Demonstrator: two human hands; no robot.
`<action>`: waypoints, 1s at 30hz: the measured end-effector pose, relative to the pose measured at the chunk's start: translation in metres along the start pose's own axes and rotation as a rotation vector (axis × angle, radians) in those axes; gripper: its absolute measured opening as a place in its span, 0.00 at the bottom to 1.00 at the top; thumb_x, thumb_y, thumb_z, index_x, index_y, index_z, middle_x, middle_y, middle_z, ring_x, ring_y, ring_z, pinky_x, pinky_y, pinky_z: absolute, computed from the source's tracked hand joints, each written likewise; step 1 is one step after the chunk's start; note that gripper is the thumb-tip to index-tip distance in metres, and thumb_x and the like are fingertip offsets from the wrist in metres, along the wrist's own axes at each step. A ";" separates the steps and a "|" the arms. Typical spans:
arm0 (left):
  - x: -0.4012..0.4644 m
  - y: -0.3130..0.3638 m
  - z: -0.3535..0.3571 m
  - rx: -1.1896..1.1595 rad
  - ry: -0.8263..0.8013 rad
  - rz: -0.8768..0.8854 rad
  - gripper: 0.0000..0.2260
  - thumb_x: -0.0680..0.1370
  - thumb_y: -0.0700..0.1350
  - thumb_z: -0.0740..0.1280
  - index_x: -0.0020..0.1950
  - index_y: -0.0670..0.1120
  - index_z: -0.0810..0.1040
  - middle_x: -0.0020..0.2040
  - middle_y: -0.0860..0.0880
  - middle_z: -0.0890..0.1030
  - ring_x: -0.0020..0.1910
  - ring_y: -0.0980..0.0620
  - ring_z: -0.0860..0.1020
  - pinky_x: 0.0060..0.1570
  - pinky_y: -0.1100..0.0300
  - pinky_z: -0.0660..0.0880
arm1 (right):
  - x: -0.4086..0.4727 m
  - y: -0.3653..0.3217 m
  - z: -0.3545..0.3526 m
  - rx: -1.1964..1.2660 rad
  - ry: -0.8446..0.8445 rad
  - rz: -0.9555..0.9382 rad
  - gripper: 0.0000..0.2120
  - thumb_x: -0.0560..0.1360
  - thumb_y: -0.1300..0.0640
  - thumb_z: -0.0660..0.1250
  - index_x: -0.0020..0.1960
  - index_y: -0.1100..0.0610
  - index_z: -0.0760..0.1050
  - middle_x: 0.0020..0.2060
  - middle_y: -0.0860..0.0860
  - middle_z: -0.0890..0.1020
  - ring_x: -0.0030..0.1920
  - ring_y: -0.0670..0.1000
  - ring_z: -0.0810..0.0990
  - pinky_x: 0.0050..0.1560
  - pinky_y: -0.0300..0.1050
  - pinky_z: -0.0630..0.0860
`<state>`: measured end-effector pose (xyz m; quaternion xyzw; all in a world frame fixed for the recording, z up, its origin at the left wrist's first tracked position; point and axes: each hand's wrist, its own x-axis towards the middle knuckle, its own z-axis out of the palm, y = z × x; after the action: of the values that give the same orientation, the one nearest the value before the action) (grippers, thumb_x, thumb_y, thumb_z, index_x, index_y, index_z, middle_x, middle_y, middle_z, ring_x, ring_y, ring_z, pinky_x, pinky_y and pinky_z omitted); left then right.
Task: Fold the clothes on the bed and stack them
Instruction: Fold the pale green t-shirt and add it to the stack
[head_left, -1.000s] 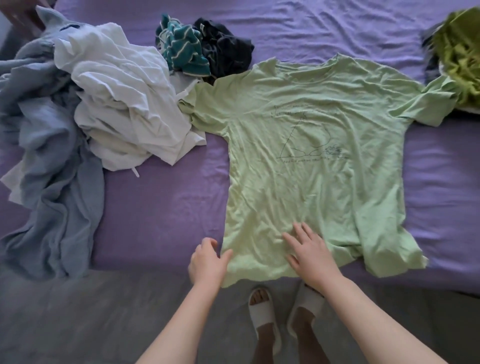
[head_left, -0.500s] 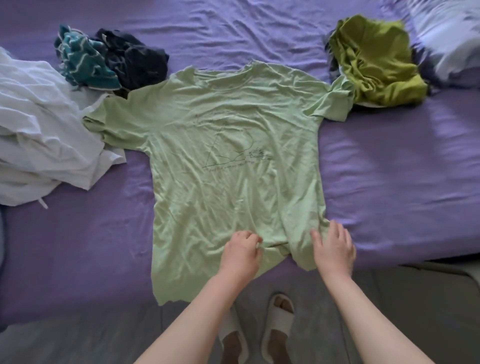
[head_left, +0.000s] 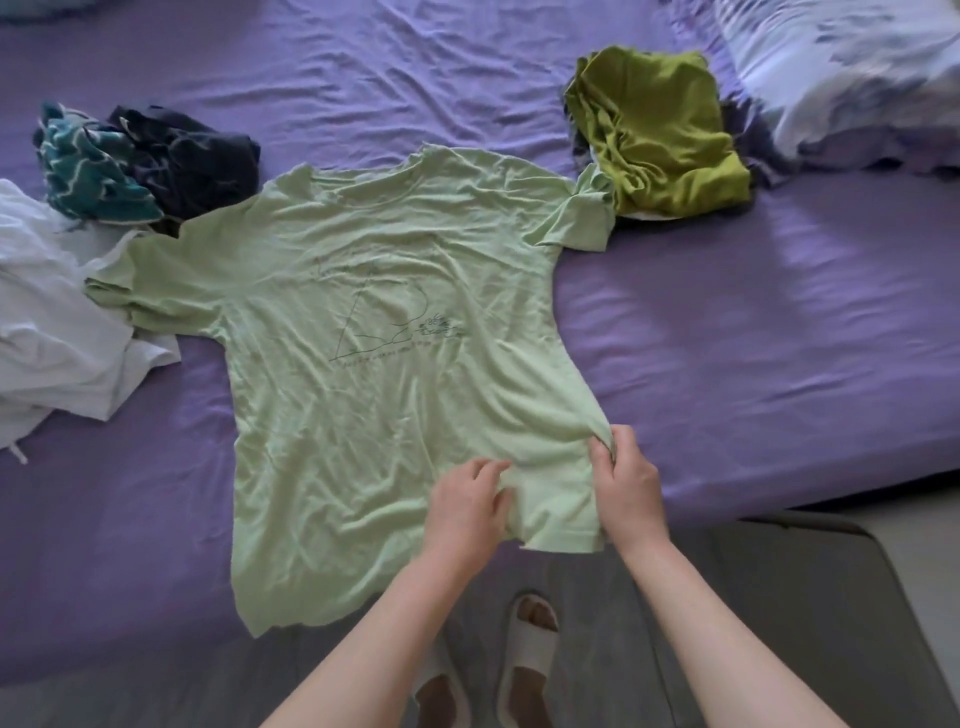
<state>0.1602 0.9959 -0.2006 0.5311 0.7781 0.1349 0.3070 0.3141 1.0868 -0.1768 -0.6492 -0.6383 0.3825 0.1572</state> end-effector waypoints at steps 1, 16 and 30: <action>0.002 0.007 -0.002 -0.015 0.007 0.009 0.18 0.81 0.50 0.60 0.70 0.49 0.71 0.67 0.49 0.73 0.65 0.48 0.70 0.64 0.57 0.65 | 0.001 -0.001 -0.006 -0.004 -0.027 0.002 0.05 0.78 0.54 0.63 0.46 0.55 0.70 0.37 0.52 0.78 0.43 0.60 0.77 0.36 0.46 0.58; 0.014 0.033 0.015 0.167 -0.447 -0.081 0.19 0.81 0.49 0.58 0.73 0.54 0.67 0.75 0.45 0.61 0.72 0.43 0.59 0.69 0.51 0.60 | 0.020 0.045 -0.048 -0.613 -0.276 0.149 0.11 0.78 0.54 0.57 0.59 0.53 0.70 0.54 0.54 0.79 0.54 0.58 0.77 0.43 0.46 0.68; -0.022 -0.033 0.027 0.225 -0.086 -0.324 0.14 0.78 0.50 0.63 0.63 0.56 0.72 0.61 0.52 0.71 0.63 0.49 0.65 0.59 0.55 0.64 | 0.040 0.059 -0.012 -0.366 -0.122 0.110 0.15 0.78 0.62 0.56 0.64 0.56 0.68 0.56 0.61 0.77 0.54 0.63 0.75 0.47 0.53 0.70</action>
<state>0.1578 0.9597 -0.2321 0.4353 0.8496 -0.0267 0.2965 0.3600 1.1198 -0.2217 -0.6765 -0.6690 0.3068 -0.0236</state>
